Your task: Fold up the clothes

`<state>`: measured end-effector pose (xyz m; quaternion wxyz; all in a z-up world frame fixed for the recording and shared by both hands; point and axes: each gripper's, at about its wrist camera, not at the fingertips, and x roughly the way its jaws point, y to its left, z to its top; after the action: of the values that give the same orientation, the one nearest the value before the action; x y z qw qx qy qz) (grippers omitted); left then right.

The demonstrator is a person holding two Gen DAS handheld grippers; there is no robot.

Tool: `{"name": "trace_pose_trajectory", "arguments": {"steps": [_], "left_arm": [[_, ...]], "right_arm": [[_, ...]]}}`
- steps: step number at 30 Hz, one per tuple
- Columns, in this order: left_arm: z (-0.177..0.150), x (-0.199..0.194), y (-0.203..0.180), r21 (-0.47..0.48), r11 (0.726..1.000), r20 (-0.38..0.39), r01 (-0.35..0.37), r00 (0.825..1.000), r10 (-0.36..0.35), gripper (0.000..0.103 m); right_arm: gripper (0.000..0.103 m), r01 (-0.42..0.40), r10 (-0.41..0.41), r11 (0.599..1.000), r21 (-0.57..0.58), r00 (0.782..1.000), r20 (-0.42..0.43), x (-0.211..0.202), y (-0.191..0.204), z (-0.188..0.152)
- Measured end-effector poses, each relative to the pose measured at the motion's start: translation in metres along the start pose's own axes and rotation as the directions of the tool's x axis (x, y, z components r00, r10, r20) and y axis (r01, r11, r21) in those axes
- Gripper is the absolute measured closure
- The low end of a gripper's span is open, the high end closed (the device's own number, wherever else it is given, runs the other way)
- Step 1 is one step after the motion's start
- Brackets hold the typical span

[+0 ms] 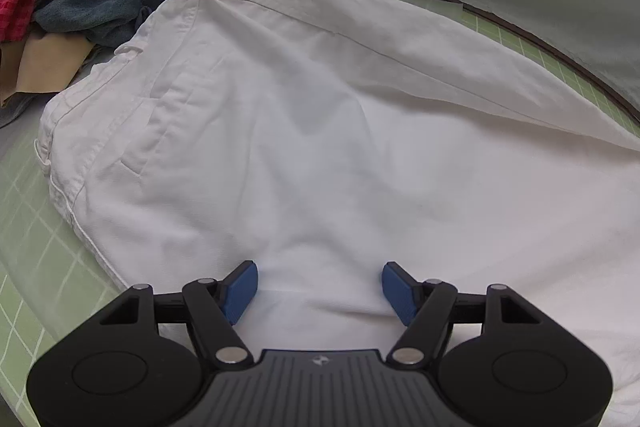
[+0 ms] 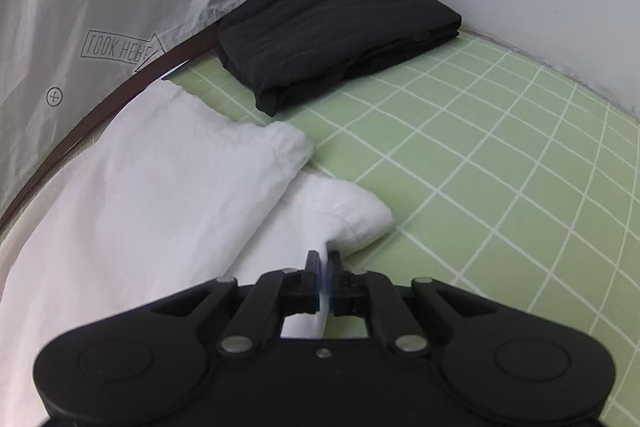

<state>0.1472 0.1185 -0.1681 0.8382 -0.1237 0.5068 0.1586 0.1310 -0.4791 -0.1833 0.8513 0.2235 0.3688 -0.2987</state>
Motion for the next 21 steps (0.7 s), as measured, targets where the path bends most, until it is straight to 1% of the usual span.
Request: {"name": "trace_pose_trajectory", "arguments": {"steps": [1, 2, 3, 4, 5, 6, 8, 9, 10, 12, 13, 14, 15, 18, 21], "left_arm": [[0.002, 0.0, 0.002, -0.01, 1.0, -0.008, 0.006, 1.0, -0.006, 0.033], [0.005, -0.001, 0.003, -0.02, 1.0, -0.014, 0.011, 1.0, -0.012, 0.033], [0.007, -0.001, 0.004, -0.027, 1.0, -0.018, 0.014, 1.0, -0.014, 0.033], [0.01, -0.001, 0.005, -0.033, 0.999, -0.022, 0.017, 1.0, -0.017, 0.033], [0.013, -0.002, 0.006, -0.038, 0.999, -0.023, 0.019, 1.0, -0.019, 0.033], [0.016, -0.003, 0.005, -0.04, 0.999, -0.021, 0.019, 1.0, -0.02, 0.033], [0.023, -0.004, 0.003, -0.043, 0.999, -0.013, 0.021, 1.0, -0.022, 0.033], [0.027, -0.004, 0.001, -0.039, 0.999, -0.004, 0.025, 1.0, -0.025, 0.033], [0.031, -0.004, -0.001, -0.029, 0.999, 0.005, 0.026, 1.0, -0.026, 0.033], [0.04, -0.003, -0.011, 0.022, 1.0, 0.026, 0.019, 0.999, -0.02, 0.033], [0.045, -0.001, -0.018, 0.05, 0.999, 0.034, 0.018, 0.999, -0.02, 0.033], [0.05, 0.002, -0.024, 0.073, 0.997, 0.04, 0.022, 0.999, -0.025, 0.033], [0.056, 0.006, -0.03, 0.087, 0.996, 0.042, 0.035, 0.998, -0.039, 0.033], [0.076, 0.024, -0.045, 0.102, 0.992, 0.045, 0.072, 0.996, -0.077, 0.033], [0.104, 0.047, -0.061, 0.137, 0.988, 0.062, 0.07, 0.995, -0.079, 0.032]], "right_arm": [[0.094, 0.018, -0.018, 1.0, -0.011, 1.0, 0.007, -0.003, 0.002, 0.0], [0.089, 0.032, -0.031, 0.999, -0.02, 0.999, 0.019, -0.006, 0.004, 0.001], [0.08, 0.043, -0.042, 0.999, -0.029, 0.999, 0.033, -0.01, 0.006, 0.002], [0.073, 0.056, -0.054, 0.998, -0.039, 0.997, 0.049, -0.014, 0.008, 0.002], [0.062, 0.067, -0.063, 0.996, -0.055, 0.996, 0.071, -0.018, 0.011, 0.003], [0.058, 0.075, -0.068, 0.995, -0.072, 0.993, 0.094, -0.022, 0.014, 0.003], [0.055, 0.097, -0.085, 0.991, -0.096, 0.989, 0.12, -0.027, 0.019, 0.004], [0.048, 0.108, -0.095, 0.989, -0.103, 0.987, 0.127, -0.029, 0.021, 0.004], [0.044, 0.116, -0.102, 0.988, -0.107, 0.986, 0.129, -0.029, 0.024, 0.004], [0.033, 0.117, -0.103, 0.987, -0.112, 0.987, 0.123, -0.028, 0.029, 0.004], [0.03, 0.115, -0.102, 0.987, -0.114, 0.988, 0.117, -0.027, 0.031, 0.003], [0.024, 0.113, -0.101, 0.986, -0.119, 0.989, 0.108, -0.025, 0.035, 0.002], [0.021, 0.11, -0.099, 0.986, -0.122, 0.99, 0.097, -0.023, 0.038, 0.001], [0.019, 0.104, -0.096, 0.987, -0.126, 0.993, 0.065, -0.018, 0.048, -0.002], [0.018, 0.123, -0.119, 0.984, -0.129, 0.992, 0.038, -0.014, 0.057, -0.004]]}}
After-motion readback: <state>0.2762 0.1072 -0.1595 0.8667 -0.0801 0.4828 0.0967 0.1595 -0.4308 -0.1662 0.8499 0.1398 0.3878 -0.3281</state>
